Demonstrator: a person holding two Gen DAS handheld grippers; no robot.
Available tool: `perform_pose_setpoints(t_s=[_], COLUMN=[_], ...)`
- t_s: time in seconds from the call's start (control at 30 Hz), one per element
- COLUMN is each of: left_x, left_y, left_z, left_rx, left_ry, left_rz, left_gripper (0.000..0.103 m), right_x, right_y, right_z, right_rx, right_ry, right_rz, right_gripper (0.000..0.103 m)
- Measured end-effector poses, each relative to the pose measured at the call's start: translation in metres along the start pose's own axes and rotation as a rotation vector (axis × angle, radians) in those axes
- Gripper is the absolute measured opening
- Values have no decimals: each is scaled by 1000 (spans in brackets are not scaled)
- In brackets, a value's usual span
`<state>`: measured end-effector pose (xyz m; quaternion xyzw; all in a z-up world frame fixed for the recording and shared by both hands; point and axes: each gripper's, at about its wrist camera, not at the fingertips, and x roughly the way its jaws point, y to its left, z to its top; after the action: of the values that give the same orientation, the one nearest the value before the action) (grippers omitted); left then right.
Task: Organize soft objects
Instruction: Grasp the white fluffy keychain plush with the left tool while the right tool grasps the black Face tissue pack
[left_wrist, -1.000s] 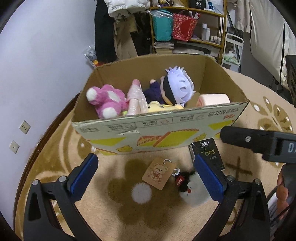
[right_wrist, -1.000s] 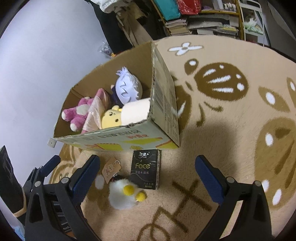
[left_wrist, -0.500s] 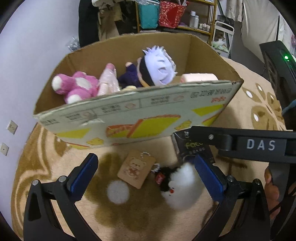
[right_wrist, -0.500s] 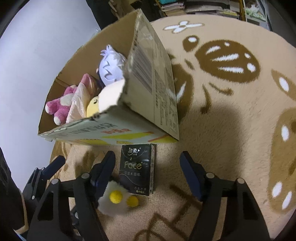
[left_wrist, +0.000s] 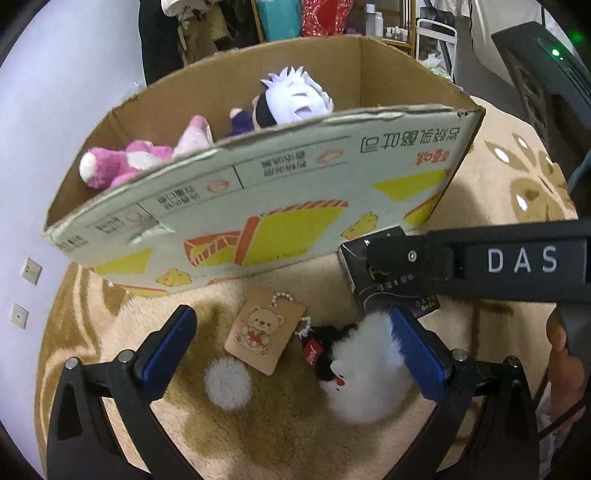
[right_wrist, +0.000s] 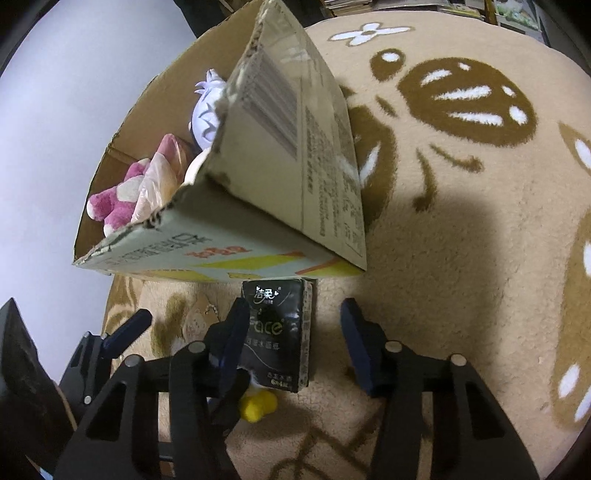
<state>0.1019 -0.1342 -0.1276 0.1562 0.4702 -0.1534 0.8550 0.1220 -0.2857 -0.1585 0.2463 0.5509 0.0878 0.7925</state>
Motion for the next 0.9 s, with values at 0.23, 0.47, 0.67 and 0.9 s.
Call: perform_pose_setpoints(t_s=[0.23,0.47,0.67,0.9], left_x=[7,13,17,35], left_y=[3,5,8,-3], left_z=[-6,-12,-14,-26], left_rx=[-30,-63,-59,-24], left_ry=[37,80,105,159], left_rz=[-40,-73,-72,-59], left_gripper=[91,91,90,85], right_x=[7,17,23,12], right_y=[11,13,14,14], right_z=[-2,-1,-3,-3], right_rx=[-30,-27,-12,-49], right_ry=[17,32,35,30], right_rz=[7,9,15,12], right_gripper=[51,51,51,36])
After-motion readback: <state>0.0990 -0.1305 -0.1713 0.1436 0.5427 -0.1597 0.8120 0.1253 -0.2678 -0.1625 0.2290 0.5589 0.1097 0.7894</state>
